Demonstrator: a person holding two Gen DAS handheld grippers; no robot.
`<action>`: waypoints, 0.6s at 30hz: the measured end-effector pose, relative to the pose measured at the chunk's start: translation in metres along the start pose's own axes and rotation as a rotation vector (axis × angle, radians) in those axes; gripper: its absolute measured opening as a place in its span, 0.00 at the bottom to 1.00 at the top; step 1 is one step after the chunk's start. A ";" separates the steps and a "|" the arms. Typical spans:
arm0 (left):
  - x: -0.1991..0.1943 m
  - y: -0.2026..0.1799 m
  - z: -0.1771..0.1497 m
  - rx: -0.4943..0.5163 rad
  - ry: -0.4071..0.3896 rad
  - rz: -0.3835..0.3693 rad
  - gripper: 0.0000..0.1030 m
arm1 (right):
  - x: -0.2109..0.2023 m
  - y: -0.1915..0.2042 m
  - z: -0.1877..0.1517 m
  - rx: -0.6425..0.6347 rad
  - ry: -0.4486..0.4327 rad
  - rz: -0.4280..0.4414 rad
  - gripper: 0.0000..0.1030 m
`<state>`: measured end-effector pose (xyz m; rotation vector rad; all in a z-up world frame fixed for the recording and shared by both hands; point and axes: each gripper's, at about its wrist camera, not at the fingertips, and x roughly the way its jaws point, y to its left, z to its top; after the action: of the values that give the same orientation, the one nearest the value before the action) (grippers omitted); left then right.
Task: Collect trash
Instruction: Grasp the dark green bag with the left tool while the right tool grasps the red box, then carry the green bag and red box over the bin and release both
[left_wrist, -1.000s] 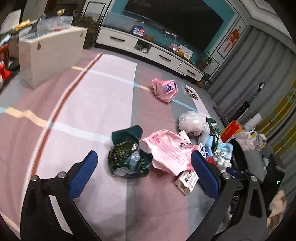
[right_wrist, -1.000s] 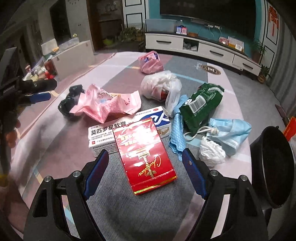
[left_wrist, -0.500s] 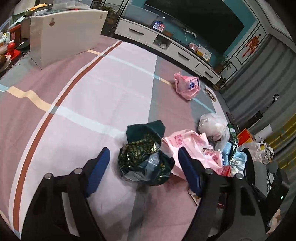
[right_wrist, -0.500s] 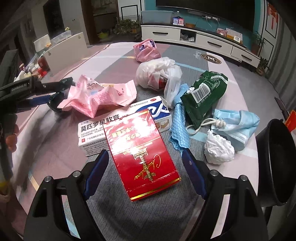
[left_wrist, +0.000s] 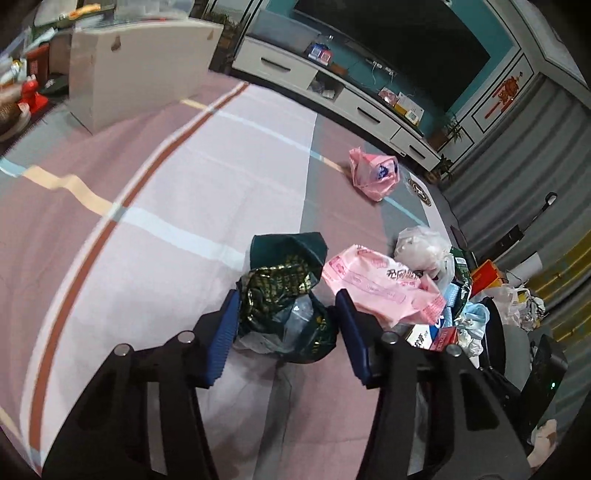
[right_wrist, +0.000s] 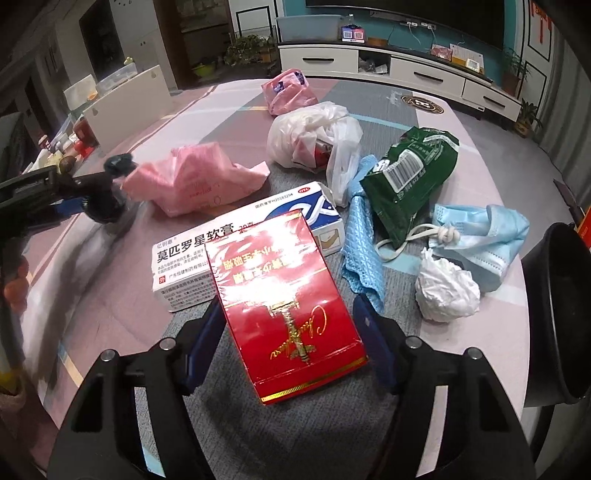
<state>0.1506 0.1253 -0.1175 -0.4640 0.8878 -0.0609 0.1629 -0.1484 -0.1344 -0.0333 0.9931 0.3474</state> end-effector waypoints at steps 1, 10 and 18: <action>-0.003 0.000 0.000 0.004 -0.006 -0.004 0.52 | 0.000 0.000 0.000 -0.001 -0.001 -0.001 0.65; -0.034 -0.014 0.000 0.066 -0.082 -0.063 0.51 | -0.040 -0.002 -0.001 0.039 -0.114 0.112 0.63; -0.043 -0.044 -0.011 0.151 -0.093 -0.112 0.51 | -0.068 -0.021 0.001 0.097 -0.196 0.074 0.64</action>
<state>0.1211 0.0921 -0.0734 -0.3716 0.7593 -0.2058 0.1360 -0.1864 -0.0807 0.1238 0.8176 0.3623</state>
